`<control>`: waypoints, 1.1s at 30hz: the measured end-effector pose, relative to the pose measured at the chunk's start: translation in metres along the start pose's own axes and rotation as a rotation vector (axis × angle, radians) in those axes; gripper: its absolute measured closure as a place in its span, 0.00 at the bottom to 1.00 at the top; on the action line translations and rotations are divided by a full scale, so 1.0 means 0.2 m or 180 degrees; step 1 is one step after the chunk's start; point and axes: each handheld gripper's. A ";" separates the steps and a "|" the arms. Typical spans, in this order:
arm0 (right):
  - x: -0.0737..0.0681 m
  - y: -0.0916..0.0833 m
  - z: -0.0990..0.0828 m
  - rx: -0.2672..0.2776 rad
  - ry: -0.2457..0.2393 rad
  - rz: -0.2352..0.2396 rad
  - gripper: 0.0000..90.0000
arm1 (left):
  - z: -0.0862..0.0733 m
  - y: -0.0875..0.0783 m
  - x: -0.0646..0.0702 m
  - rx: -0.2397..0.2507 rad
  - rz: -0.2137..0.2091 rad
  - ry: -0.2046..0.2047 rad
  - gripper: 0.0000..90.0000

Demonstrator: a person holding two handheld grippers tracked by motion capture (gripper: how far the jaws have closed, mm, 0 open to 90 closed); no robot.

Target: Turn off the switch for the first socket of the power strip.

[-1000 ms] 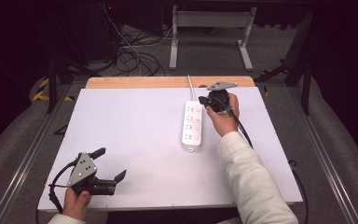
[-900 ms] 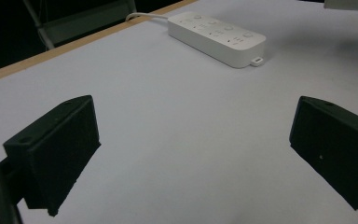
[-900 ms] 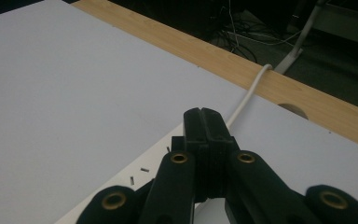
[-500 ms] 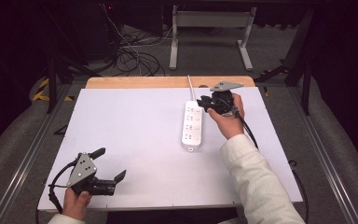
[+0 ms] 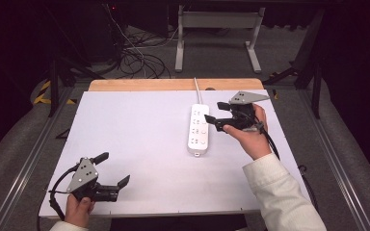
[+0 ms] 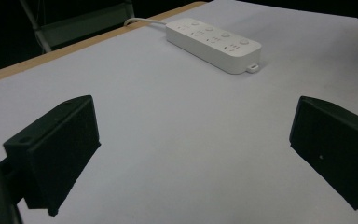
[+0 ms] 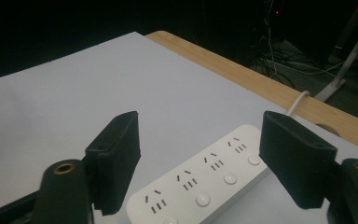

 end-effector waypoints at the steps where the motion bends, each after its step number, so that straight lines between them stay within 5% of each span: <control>1: -0.01 -0.02 -0.01 0.0014 -0.0009 0.0002 0.31 | 0.00 0.00 0.00 0.0018 -0.0006 -0.0022 0.02; 19: -0.14 -0.24 -0.30 0.0099 -0.0001 0.0323 0.17 | 0.00 0.00 0.01 0.0037 0.0056 -0.0018 0.02; 23: -0.16 -0.25 -0.37 0.0013 -0.0123 0.0305 0.15 | 0.00 0.00 0.01 0.0055 0.0063 -0.0020 0.02; 33: -0.19 -0.22 -0.59 -0.0050 -0.0089 0.0347 0.14 | 0.00 -0.01 0.02 0.0103 0.0048 -0.0064 0.02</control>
Point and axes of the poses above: each handheld gripper's, and its own axes: y roughly forward along the jaws, z roughly out of its top, x roughly to its right, and after that the axes turned 5 degrees about -x, right-handed
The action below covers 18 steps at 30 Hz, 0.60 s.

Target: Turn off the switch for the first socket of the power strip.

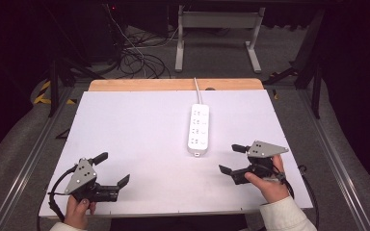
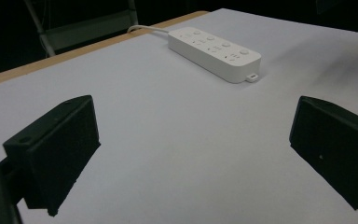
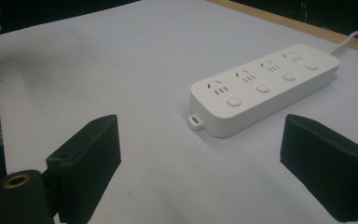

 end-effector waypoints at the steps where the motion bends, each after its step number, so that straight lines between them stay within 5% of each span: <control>1: 0.00 0.00 -0.02 -0.0004 0.0000 -0.0011 0.14 | 0.00 0.00 0.00 -0.0004 0.0002 0.0001 0.02; 5: 0.00 0.00 -0.09 0.0007 0.0053 -0.0019 0.13 | -0.01 0.00 0.01 0.0004 -0.0015 -0.0069 0.01; 8: -0.01 0.01 -0.14 -0.0047 0.0073 0.0010 0.11 | -0.01 0.00 0.02 -0.0059 -0.0085 -0.0005 0.02; 13: -0.02 0.02 -0.20 -0.0156 0.0078 -0.0012 0.11 | -0.03 0.00 0.00 -0.0309 -0.0251 -0.0093 0.02; 18: -0.04 0.03 -0.25 -0.0234 0.0081 -0.0027 0.11 | -0.04 0.00 0.00 -0.0175 -0.0184 -0.0006 0.02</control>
Point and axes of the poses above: each handheld gripper's, and its own axes: y roughly forward along the jaws, z roughly out of its top, x roughly to its right, and after that the axes turned 5 degrees about -x, right-handed
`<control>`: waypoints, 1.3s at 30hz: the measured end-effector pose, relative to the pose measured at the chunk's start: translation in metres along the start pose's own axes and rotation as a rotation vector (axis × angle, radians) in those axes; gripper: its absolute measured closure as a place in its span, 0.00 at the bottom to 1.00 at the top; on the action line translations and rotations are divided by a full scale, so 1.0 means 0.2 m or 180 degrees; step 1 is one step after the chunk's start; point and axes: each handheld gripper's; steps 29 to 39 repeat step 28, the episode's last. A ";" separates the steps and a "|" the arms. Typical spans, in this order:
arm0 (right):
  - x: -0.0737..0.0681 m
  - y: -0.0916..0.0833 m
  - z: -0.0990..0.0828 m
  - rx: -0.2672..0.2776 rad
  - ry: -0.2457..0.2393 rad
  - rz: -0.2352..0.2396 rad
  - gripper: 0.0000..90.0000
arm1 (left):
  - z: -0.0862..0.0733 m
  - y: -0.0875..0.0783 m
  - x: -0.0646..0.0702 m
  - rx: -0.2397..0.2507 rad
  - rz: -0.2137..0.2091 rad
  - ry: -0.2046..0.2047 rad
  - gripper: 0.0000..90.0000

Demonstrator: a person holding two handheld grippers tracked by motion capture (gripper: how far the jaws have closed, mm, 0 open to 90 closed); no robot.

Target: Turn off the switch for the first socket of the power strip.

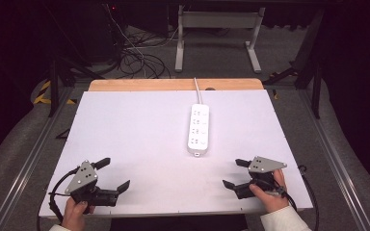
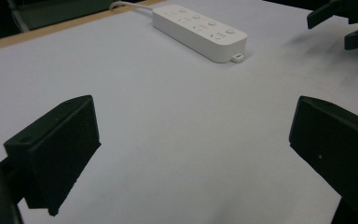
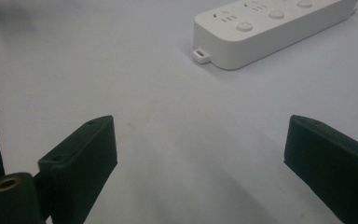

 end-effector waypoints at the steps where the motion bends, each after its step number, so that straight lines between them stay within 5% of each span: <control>1: 0.00 0.00 -0.01 -0.0010 0.0000 0.0001 0.11 | 0.00 0.00 0.00 0.0028 0.0028 0.0026 0.02; 8: -0.01 0.02 -0.02 -0.0026 -0.0045 -0.0011 0.11 | -0.02 0.01 -0.01 0.0091 0.0005 0.0044 0.02; 21: 0.02 -0.02 -0.01 0.0162 -0.0072 -0.0098 0.11 | -0.02 0.00 -0.03 0.0068 0.0272 -0.0035 0.02; 27: 0.03 -0.03 -0.02 0.0124 -0.0036 -0.0137 0.12 | -0.02 0.02 -0.02 0.0020 0.0405 0.0086 0.02; 39: 0.04 -0.03 -0.02 0.0120 -0.0037 -0.0153 0.12 | -0.03 0.03 -0.02 0.0015 0.0406 0.0078 0.02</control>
Point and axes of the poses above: each handheld gripper's, and its own axes: y roughly forward along the jaws, z roughly out of its top, x roughly to its right, and after that the axes turned 5 degrees about -x, right-handed
